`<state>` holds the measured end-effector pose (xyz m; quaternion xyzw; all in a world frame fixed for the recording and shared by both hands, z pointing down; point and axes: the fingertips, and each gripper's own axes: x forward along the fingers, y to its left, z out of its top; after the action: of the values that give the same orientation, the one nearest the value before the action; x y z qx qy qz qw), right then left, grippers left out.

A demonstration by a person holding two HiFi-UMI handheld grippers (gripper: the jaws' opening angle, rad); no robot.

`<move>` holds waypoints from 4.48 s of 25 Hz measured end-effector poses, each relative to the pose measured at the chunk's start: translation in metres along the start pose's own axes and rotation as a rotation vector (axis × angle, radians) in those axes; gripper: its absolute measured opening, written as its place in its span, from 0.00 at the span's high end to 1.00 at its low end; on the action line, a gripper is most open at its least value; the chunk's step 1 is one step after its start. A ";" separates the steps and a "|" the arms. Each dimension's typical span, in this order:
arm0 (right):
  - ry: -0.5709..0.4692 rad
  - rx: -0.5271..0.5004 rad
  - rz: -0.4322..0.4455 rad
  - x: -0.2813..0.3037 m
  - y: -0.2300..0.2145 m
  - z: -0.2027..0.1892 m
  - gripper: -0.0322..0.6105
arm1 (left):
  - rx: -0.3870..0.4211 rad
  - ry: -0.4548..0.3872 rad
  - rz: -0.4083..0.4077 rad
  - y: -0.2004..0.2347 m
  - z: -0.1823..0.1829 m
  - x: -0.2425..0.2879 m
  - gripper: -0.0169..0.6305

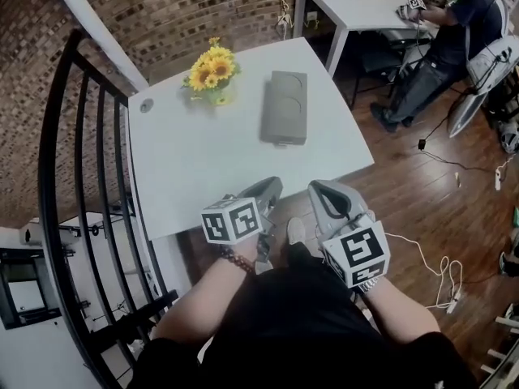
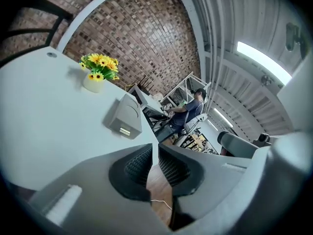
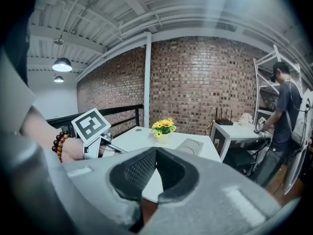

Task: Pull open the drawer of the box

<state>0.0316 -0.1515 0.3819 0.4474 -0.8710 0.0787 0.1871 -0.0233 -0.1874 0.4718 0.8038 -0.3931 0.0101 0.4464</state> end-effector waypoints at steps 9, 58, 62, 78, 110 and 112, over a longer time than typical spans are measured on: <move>0.059 0.023 0.082 0.048 -0.047 -0.016 0.96 | -0.251 0.023 0.048 0.045 0.005 0.071 0.89; 0.154 0.046 0.163 0.086 -0.079 -0.050 0.96 | -0.667 -0.034 0.079 0.110 -0.015 0.136 0.87; 0.153 0.042 0.161 0.080 -0.069 -0.050 0.96 | -0.669 -0.019 0.081 0.107 -0.027 0.124 0.87; 0.136 0.036 0.150 0.049 -0.019 -0.051 0.96 | -0.667 0.038 0.084 0.096 -0.074 0.077 0.87; 0.117 0.050 0.071 -0.006 0.035 -0.067 0.96 | -0.655 0.110 0.063 0.086 -0.139 0.019 0.87; 0.120 0.051 0.067 -0.008 0.036 -0.068 0.96 | -0.653 0.115 0.064 0.086 -0.140 0.018 0.87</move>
<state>0.0243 -0.1040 0.4425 0.4171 -0.8704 0.1339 0.2246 -0.0191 -0.1218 0.6240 0.6036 -0.3747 -0.0569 0.7015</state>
